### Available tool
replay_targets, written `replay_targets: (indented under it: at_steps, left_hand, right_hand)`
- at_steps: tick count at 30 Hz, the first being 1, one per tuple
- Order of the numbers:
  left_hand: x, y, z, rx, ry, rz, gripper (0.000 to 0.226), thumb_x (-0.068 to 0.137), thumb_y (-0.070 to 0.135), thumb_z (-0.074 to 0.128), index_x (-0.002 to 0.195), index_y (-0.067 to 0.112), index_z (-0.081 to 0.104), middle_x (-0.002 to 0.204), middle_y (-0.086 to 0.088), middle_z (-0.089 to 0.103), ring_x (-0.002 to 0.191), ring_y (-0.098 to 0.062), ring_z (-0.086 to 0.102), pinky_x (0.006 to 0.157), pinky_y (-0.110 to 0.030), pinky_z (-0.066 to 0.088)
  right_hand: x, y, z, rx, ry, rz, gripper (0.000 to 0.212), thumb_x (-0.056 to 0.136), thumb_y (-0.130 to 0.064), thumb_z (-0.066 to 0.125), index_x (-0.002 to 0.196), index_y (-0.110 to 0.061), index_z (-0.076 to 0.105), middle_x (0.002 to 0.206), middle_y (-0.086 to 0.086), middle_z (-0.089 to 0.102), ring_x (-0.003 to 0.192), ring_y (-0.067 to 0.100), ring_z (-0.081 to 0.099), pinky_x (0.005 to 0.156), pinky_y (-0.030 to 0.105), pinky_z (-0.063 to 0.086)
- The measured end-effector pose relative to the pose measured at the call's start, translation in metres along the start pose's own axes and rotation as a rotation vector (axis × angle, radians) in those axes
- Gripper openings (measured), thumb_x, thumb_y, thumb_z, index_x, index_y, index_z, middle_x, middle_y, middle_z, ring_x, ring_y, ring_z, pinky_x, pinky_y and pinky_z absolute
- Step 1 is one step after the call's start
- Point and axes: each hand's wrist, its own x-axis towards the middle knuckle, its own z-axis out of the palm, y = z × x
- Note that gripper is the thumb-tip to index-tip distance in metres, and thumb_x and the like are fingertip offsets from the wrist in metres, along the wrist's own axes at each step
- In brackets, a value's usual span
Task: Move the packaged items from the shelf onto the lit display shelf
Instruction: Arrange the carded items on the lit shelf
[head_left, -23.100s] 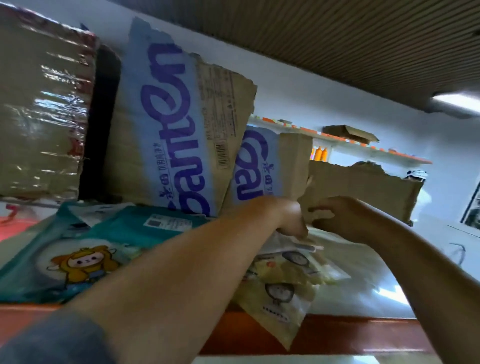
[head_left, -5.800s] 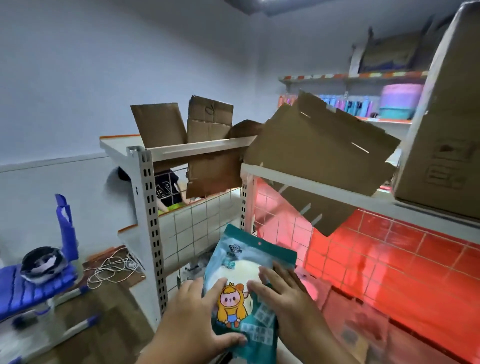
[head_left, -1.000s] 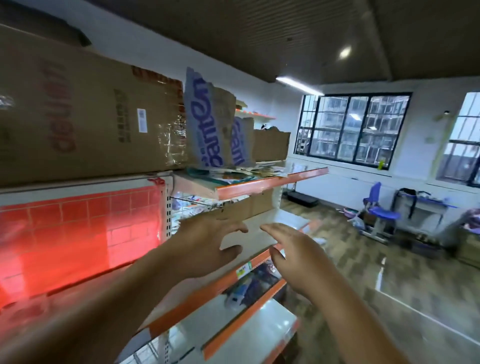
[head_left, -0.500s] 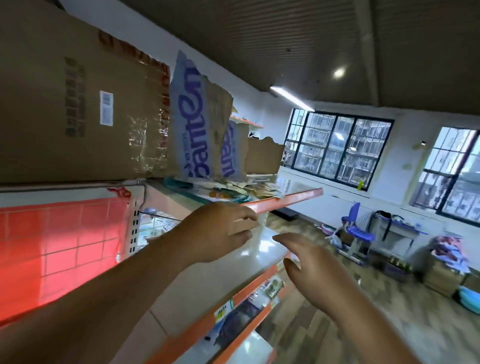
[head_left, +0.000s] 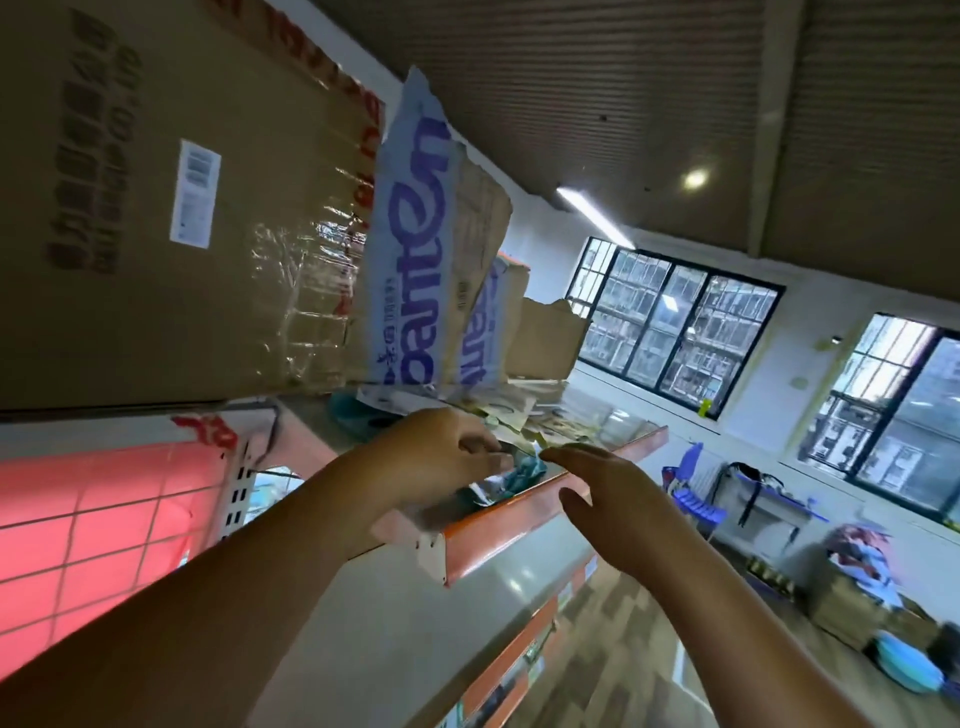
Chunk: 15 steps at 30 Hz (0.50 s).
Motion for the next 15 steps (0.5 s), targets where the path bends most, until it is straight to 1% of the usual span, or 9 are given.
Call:
replay_targets:
  at_steps: [1, 3, 5, 7, 9, 11, 13, 15]
  left_hand:
    - [0.006, -0.004, 0.0, -0.005, 0.026, 0.007, 0.036, 0.092, 0.058, 0.063, 0.121, 0.037, 0.07, 0.112, 0.018, 0.069, 0.096, -0.003, 0.062, 0.09, -0.031, 0.055]
    - [0.011, -0.006, 0.003, 0.018, 0.041, 0.004, 0.028, 0.093, 0.052, 0.065, 0.114, 0.036, 0.073, 0.108, 0.017, 0.071, 0.091, -0.002, 0.063, 0.087, -0.029, 0.056]
    - [0.015, -0.01, 0.008, 0.055, 0.032, -0.008, 0.027, 0.091, 0.052, 0.069, 0.113, 0.038, 0.073, 0.108, 0.019, 0.071, 0.092, 0.0, 0.063, 0.083, -0.025, 0.055]
    - [0.014, -0.011, 0.009, 0.037, 0.043, -0.005, 0.028, 0.088, 0.052, 0.071, 0.113, 0.04, 0.071, 0.11, 0.019, 0.072, 0.093, 0.002, 0.062, 0.082, -0.023, 0.053]
    - [0.013, -0.013, 0.009, 0.014, 0.056, -0.009, 0.028, 0.09, 0.048, 0.071, 0.116, 0.04, 0.07, 0.113, 0.018, 0.071, 0.096, 0.002, 0.062, 0.084, -0.024, 0.054]
    - [0.012, -0.012, 0.009, -0.026, 0.07, -0.027, 0.026, 0.09, 0.046, 0.071, 0.115, 0.04, 0.07, 0.114, 0.018, 0.07, 0.099, 0.0, 0.063, 0.088, -0.027, 0.055]
    - [0.013, -0.014, 0.011, 0.001, 0.059, -0.033, 0.024, 0.09, 0.048, 0.071, 0.112, 0.042, 0.07, 0.112, 0.022, 0.069, 0.101, 0.001, 0.062, 0.09, -0.03, 0.056]
    - [0.015, -0.016, 0.013, -0.005, 0.067, -0.03, 0.022, 0.089, 0.052, 0.07, 0.11, 0.045, 0.07, 0.108, 0.027, 0.069, 0.101, 0.004, 0.063, 0.09, -0.03, 0.056]
  right_hand:
    - [0.008, 0.0, 0.004, 0.008, -0.001, -0.004, 0.05, 0.098, -0.023, 0.055, 0.143, -0.042, 0.049, 0.151, -0.017, 0.046, 0.136, 0.011, 0.049, 0.108, 0.03, 0.04]
    - [0.021, 0.001, 0.01, 0.032, 0.005, -0.019, 0.049, 0.097, -0.021, 0.056, 0.142, -0.041, 0.051, 0.15, -0.016, 0.048, 0.135, 0.011, 0.049, 0.108, 0.028, 0.039]
    - [0.036, 0.004, 0.017, 0.052, 0.011, -0.045, 0.051, 0.094, -0.018, 0.059, 0.14, -0.038, 0.054, 0.148, -0.013, 0.052, 0.135, 0.012, 0.049, 0.111, 0.03, 0.04]
    - [0.051, 0.007, 0.024, 0.066, 0.015, -0.063, 0.051, 0.092, -0.017, 0.062, 0.139, -0.035, 0.057, 0.145, -0.011, 0.055, 0.133, 0.014, 0.051, 0.11, 0.033, 0.042]
    - [0.067, 0.01, 0.031, 0.065, 0.019, -0.082, 0.05, 0.091, -0.021, 0.065, 0.138, -0.035, 0.057, 0.143, -0.011, 0.057, 0.13, 0.015, 0.053, 0.108, 0.035, 0.044]
    - [0.084, 0.015, 0.037, 0.075, 0.018, -0.105, 0.049, 0.091, -0.026, 0.067, 0.138, -0.035, 0.058, 0.142, -0.012, 0.057, 0.126, 0.015, 0.056, 0.105, 0.033, 0.046]
    - [0.1, 0.022, 0.042, 0.114, 0.027, -0.125, 0.045, 0.092, -0.031, 0.066, 0.137, -0.036, 0.059, 0.142, -0.012, 0.057, 0.122, 0.014, 0.058, 0.101, 0.03, 0.046]
    - [0.118, 0.036, 0.044, 0.178, 0.049, -0.123, 0.041, 0.093, -0.035, 0.065, 0.134, -0.037, 0.06, 0.14, -0.013, 0.058, 0.116, 0.012, 0.061, 0.096, 0.027, 0.047]
